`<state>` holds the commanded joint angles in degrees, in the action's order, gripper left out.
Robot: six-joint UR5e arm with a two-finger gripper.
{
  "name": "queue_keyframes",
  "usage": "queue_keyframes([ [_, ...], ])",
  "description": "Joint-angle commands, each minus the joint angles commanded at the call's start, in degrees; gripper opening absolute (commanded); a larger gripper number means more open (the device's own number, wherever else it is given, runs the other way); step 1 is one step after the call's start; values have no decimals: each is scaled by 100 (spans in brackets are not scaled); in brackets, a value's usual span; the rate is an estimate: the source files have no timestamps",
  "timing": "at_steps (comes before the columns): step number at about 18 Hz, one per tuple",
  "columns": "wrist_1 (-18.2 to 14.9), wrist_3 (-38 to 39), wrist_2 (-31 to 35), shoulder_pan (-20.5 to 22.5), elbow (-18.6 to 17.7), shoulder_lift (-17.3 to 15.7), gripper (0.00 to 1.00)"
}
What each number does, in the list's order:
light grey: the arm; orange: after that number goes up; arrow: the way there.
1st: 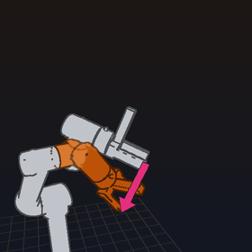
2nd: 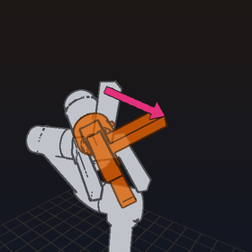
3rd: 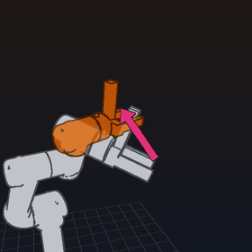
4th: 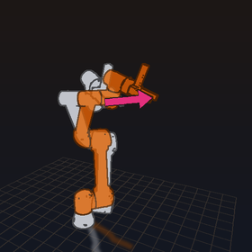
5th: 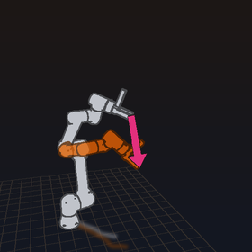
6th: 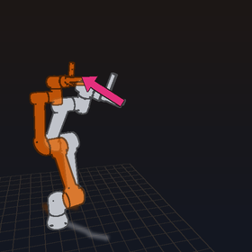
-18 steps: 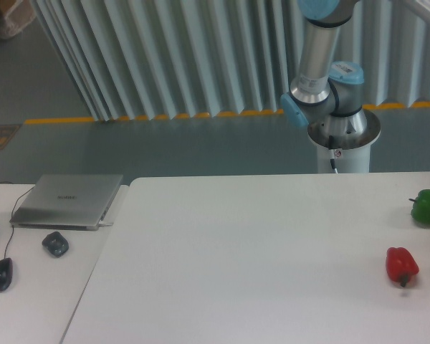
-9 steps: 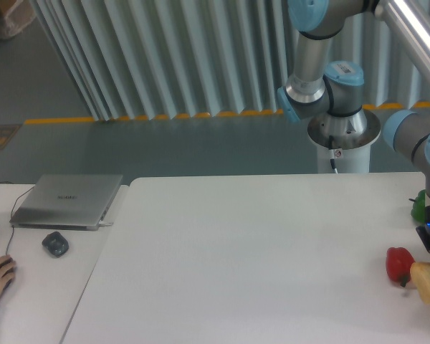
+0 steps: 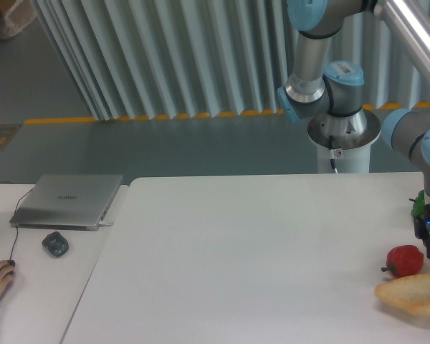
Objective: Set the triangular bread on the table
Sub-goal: 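Raise the open gripper up away from the bread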
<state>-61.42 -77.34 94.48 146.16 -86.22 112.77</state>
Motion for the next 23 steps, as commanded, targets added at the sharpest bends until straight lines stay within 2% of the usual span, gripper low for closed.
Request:
queue_keyframes([
  [2, -456, -52, 26, 0, 131, -53, 100],
  [3, -832, -644, 61, 0, 297, -79, 100],
  [5, -1326, -1648, 35, 9, 491, -150, 100],
  [7, -1494, -1863, 0, 9, 588, -168, 100],
  [9, -1810, -2265, -192, -9, 772, -203, 100],
  [11, -2083, -2487, -656, -17, 870, -220, 100],
  [23, -2031, -2470, -519, -88, 958, -203, 100],
])
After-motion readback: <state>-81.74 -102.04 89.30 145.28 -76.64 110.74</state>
